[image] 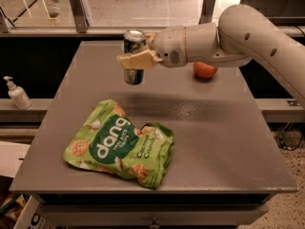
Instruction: Pick redbull can
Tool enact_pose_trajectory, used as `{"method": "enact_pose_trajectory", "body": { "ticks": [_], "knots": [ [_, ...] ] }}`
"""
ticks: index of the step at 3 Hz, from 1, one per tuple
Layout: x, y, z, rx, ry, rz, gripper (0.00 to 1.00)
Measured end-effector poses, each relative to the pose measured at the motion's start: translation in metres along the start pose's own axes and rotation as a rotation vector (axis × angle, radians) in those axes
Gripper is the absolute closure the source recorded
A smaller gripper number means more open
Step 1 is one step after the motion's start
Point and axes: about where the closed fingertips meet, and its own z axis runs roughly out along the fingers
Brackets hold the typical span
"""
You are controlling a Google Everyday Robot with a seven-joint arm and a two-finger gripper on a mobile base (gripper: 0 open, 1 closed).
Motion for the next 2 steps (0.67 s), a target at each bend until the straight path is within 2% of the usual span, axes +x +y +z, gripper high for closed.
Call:
{"method": "enact_pose_trajectory", "body": {
  "ticks": [2],
  "knots": [
    [-0.058,-0.011,-0.026,0.031,-0.081,-0.027,1.0]
  ]
}}
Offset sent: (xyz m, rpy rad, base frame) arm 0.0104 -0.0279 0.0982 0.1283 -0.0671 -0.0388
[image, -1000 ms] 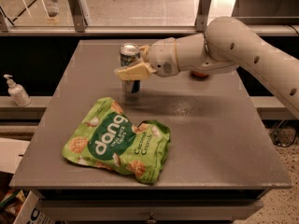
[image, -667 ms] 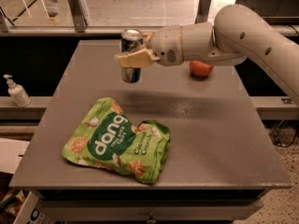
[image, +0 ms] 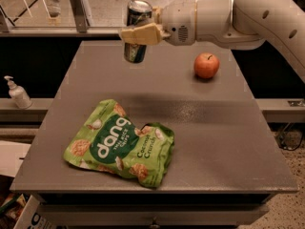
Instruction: Pick redbull can
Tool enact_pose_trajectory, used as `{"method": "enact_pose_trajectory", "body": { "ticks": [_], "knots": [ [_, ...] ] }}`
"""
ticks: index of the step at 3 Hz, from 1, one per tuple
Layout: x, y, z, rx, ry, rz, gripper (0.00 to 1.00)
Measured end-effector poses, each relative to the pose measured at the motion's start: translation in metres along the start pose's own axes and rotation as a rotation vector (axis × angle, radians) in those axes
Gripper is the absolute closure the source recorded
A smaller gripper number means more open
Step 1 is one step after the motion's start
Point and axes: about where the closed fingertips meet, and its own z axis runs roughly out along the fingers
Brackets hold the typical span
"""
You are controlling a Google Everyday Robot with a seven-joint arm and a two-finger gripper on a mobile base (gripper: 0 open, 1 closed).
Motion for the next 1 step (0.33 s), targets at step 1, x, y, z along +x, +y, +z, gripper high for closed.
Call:
{"method": "enact_pose_trajectory", "body": {
  "ticks": [1],
  "knots": [
    [-0.0027,-0.0007,-0.0004,0.001,-0.004,-0.003,1.0]
  ]
}}
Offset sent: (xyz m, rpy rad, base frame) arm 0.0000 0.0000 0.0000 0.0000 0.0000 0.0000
